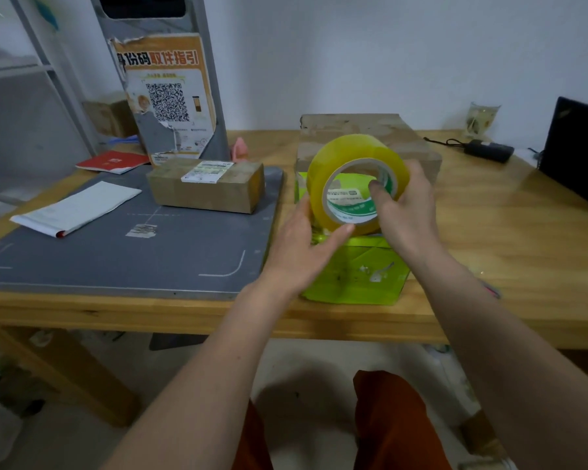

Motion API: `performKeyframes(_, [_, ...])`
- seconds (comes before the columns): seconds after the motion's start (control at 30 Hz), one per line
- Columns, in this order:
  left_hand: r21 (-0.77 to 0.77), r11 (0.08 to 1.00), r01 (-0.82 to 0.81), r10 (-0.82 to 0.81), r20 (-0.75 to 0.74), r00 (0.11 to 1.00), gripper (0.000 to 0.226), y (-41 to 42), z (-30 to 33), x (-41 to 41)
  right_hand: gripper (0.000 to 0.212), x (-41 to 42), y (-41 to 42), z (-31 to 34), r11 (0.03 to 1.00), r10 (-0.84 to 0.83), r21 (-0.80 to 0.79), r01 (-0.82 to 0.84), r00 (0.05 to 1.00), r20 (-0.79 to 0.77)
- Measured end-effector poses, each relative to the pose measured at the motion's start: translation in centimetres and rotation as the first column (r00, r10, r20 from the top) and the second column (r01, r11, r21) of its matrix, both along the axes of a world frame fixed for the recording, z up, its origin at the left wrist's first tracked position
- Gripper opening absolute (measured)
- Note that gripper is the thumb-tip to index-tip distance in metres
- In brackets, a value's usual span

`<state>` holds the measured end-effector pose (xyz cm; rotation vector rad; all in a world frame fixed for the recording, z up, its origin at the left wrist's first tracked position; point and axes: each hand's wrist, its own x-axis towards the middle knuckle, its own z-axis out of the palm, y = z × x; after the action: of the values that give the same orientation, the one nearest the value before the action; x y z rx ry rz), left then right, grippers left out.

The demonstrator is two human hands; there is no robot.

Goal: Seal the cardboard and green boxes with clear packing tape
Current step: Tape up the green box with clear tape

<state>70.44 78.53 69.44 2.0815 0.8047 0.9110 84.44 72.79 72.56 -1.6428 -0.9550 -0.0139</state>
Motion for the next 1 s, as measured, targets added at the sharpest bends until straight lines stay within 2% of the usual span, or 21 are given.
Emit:
performKeyframes(0.13, [0.15,0.989,-0.004,0.024,-0.13,0.991,0.082,0.7,-0.2,0.1,0.027,0.1,-0.3,0.2,0.998,0.068,0.012,-0.068,0.998,0.003])
performKeyframes(0.23, [0.126,0.992,-0.001,0.023,-0.173,0.985,0.086,1.1,0.0,-0.3,0.029,0.3,-0.7,0.6,0.996,0.085,-0.004,-0.085,0.995,0.058])
performKeyframes(0.4, [0.01,1.0,0.013,-0.011,-0.203,0.979,0.105,1.2,0.3,-0.5,0.034,4.6,-3.6,1.9,0.998,-0.061,-0.02,0.065,0.986,0.153])
performKeyframes(0.5, [0.008,1.0,0.003,-0.001,-0.206,0.979,0.096,1.0,0.3,-0.2,0.032,7.0,-5.3,1.7,0.986,-0.142,-0.059,0.155,0.973,0.183])
performKeyframes(0.6, [-0.023,1.0,-0.005,0.001,-0.196,0.981,0.089,1.1,0.3,-0.3,0.039,8.6,-6.2,0.9,0.938,-0.269,-0.129,0.322,0.91,0.316])
performKeyframes(0.63, [-0.019,1.0,-0.005,0.001,-0.206,0.979,0.085,1.0,0.4,-0.4,0.04,9.2,-6.4,0.4,0.933,-0.275,-0.147,0.328,0.915,0.295])
performKeyframes(0.7, [0.006,1.0,0.003,-0.002,-0.224,0.975,0.082,0.9,0.5,-0.3,0.041,9.8,-6.8,-1.0,0.952,-0.25,-0.142,0.27,0.957,0.144])
performKeyframes(0.77, [0.024,1.0,0.013,-0.007,-0.257,0.966,0.092,0.6,0.7,-0.4,0.039,9.6,-7.0,-2.9,0.962,-0.221,-0.147,0.23,0.973,0.069])
performKeyframes(0.83, [0.121,0.992,0.038,0.01,-0.373,0.928,0.102,0.5,1.3,-0.6,0.037,9.4,-7.0,-4.9,0.96,-0.199,-0.187,0.207,0.978,0.061])
performKeyframes(0.9, [0.284,0.951,0.122,0.067,-0.575,0.815,0.107,0.3,2.0,-0.4,0.036,9.4,-7.1,-6.1,0.955,-0.192,-0.219,0.201,0.979,0.063])
performKeyframes(0.97, [0.387,0.901,0.194,0.159,-0.712,0.684,0.1,-0.2,2.6,0.4,0.04,9.1,-7.3,-6.1,0.944,-0.181,-0.254,0.212,0.973,0.14])
performKeyframes(1.0, [0.41,0.887,0.214,0.184,-0.737,0.65,0.092,-0.5,2.7,0.9,0.045,8.8,-7.2,-5.7,0.939,-0.165,-0.268,0.217,0.965,0.205])
